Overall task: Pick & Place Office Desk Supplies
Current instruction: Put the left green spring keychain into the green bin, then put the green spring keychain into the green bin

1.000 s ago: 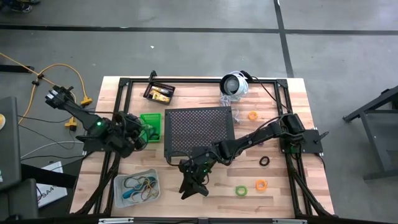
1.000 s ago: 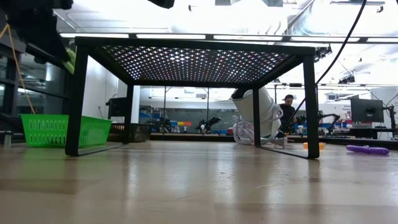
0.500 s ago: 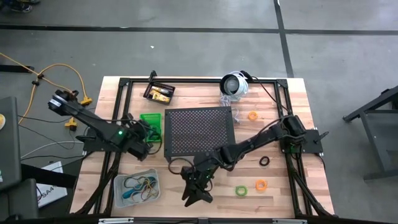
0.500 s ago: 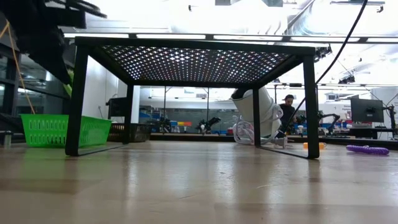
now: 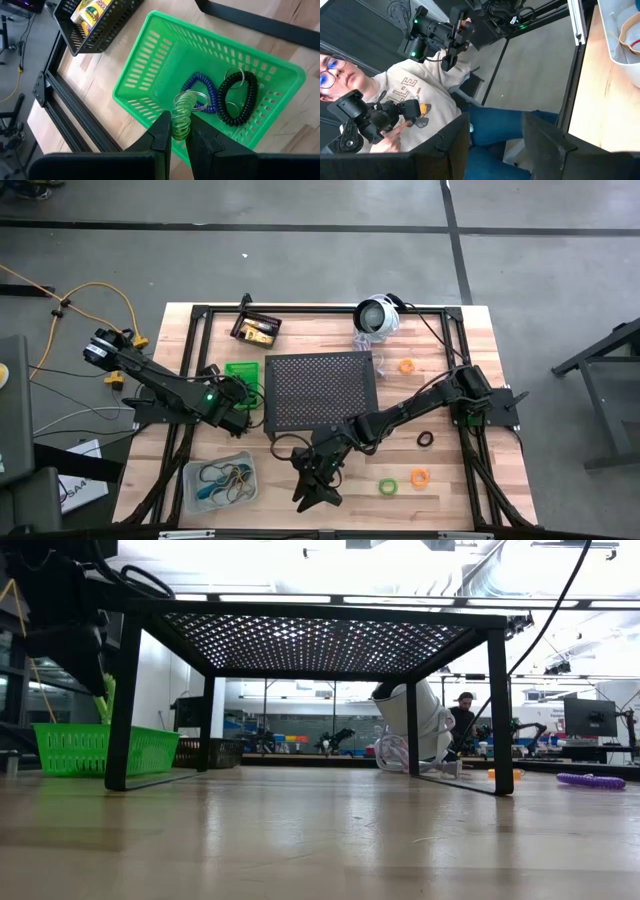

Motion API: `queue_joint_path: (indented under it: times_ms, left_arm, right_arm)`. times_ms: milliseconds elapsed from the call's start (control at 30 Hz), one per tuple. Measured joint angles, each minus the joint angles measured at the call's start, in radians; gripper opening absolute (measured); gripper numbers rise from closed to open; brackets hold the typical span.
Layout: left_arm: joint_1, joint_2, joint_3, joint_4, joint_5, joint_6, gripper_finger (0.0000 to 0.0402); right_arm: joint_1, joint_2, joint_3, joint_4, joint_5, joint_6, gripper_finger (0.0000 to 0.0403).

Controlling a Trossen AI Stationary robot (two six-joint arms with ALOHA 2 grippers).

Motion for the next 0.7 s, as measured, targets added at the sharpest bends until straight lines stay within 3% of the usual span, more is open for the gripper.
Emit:
queue_joint_path:
  times_ms: [233,533,700]
  left_arm:
    - [0.003,0.000,0.000,0.000,0.001,0.002,0.0040]
    - [0.002,0.000,0.000,0.000,0.006,0.003,0.0108]
    - [0.002,0.000,0.000,0.000,0.006,0.003,0.0121]
  right_arm:
    - [0.000,0.000,0.000,0.000,0.000,0.000,0.0166]
    - [0.000,0.000,0.000,0.000,-0.001,0.000,0.0166]
    - [0.000,0.000,0.000,0.000,-0.001,0.000,0.0166]
